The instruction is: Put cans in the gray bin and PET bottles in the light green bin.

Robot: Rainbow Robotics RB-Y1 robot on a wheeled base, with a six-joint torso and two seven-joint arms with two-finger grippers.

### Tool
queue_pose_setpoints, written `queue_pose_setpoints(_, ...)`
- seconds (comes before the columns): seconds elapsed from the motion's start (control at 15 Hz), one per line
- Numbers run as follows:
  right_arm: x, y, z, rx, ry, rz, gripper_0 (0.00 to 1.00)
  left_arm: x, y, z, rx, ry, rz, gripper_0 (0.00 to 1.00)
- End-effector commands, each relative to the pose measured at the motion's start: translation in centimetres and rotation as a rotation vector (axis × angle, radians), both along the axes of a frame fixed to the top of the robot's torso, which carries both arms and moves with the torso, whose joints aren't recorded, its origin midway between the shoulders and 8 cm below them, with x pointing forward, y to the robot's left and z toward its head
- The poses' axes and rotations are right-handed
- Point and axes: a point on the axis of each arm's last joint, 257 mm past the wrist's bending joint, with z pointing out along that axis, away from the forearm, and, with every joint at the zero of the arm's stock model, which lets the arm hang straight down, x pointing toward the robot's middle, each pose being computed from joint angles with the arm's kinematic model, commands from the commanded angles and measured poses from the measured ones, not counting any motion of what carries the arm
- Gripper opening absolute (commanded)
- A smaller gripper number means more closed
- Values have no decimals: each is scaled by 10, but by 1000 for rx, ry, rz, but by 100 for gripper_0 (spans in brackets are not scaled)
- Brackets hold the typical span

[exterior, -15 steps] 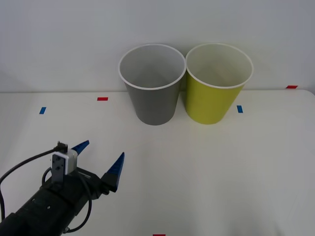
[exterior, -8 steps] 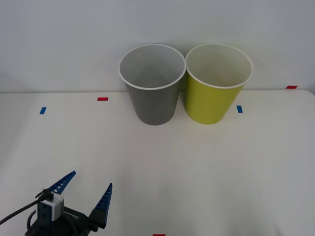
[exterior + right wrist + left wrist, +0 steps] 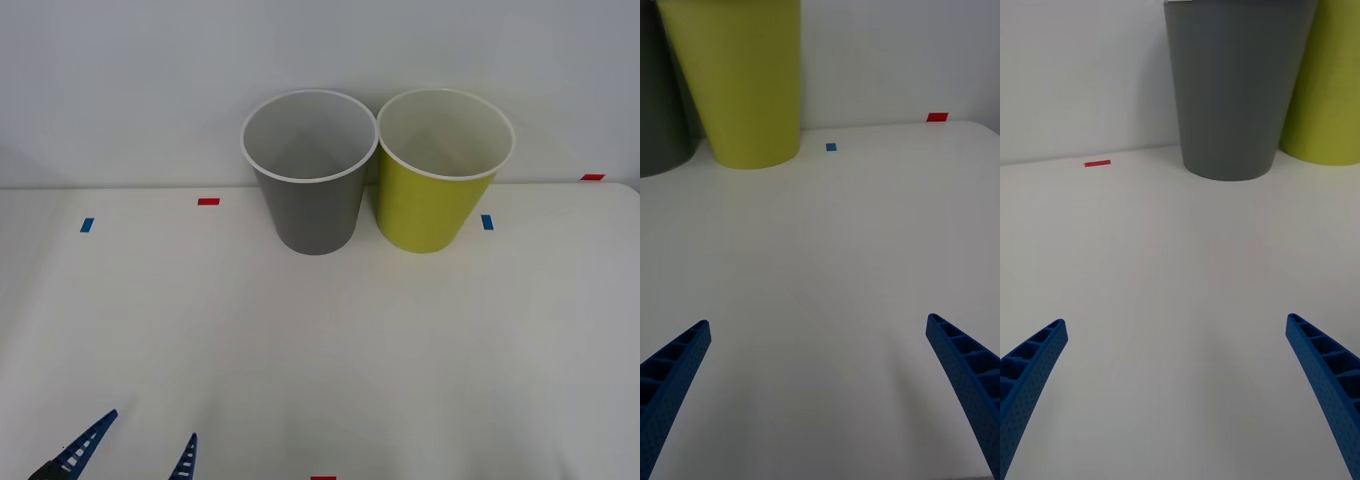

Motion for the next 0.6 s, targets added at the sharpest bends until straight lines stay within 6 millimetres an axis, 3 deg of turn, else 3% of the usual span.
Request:
queue_pose_setpoints(0.07,0,0,0,0,0,0,100,-10,10,2,38,-18,56,100)
queue_pose_setpoints(0.6,0,0,0,0,0,0,100,-43,22,-7,77,25,169,100)
